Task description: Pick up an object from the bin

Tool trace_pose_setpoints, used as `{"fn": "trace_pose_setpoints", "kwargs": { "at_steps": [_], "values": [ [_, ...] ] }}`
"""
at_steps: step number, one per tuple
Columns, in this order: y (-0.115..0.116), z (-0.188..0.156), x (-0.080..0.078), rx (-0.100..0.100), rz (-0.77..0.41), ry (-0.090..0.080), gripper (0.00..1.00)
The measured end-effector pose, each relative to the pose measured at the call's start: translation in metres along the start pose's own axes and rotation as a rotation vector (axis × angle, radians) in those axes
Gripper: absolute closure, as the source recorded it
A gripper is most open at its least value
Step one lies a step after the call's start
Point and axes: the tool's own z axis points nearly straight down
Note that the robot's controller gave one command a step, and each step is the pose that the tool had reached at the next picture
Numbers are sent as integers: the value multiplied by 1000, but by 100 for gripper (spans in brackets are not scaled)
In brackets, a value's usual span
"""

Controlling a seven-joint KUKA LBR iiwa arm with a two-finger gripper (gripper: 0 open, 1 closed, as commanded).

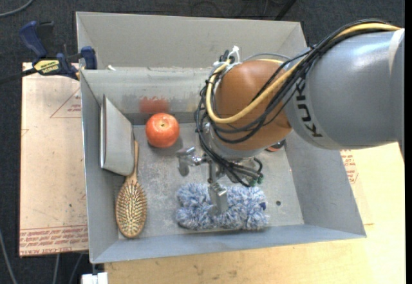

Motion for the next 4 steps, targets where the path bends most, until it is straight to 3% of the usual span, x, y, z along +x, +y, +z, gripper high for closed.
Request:
{"fn": "trace_pose_setpoints", "kwargs": {
  "at_steps": [1,2,3,4],
  "values": [
    [20,24,6,-9,-77,-10,0],
    [5,46,6,-2,-245,-4,0],
    [27,76,-2,-10,-337,-11,100],
    [27,76,-2,-10,-337,-11,100]
  ]
}}
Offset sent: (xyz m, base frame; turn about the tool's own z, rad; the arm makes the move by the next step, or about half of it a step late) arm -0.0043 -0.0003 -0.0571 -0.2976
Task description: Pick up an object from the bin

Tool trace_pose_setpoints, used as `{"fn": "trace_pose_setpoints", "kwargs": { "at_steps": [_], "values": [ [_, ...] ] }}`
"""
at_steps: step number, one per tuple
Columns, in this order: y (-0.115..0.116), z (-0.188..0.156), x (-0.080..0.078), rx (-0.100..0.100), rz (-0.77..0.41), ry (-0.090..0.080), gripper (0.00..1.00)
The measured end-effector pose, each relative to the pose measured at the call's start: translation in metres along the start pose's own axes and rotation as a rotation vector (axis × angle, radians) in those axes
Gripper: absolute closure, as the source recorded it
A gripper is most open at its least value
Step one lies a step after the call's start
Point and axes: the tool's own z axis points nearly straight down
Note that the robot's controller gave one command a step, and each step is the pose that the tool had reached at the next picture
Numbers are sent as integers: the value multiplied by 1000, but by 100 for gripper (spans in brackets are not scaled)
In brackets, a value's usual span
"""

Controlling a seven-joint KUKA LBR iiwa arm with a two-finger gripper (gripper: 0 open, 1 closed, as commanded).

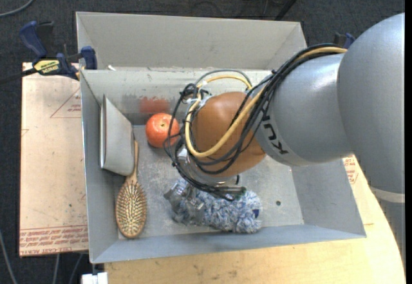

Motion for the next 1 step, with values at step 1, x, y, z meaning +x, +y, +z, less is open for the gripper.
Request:
{"fn": "trace_pose_setpoints", "kwargs": {
  "at_steps": [1],
  "values": [
    [-28,-12,29,-1,-32,-1,100]
  ]
}}
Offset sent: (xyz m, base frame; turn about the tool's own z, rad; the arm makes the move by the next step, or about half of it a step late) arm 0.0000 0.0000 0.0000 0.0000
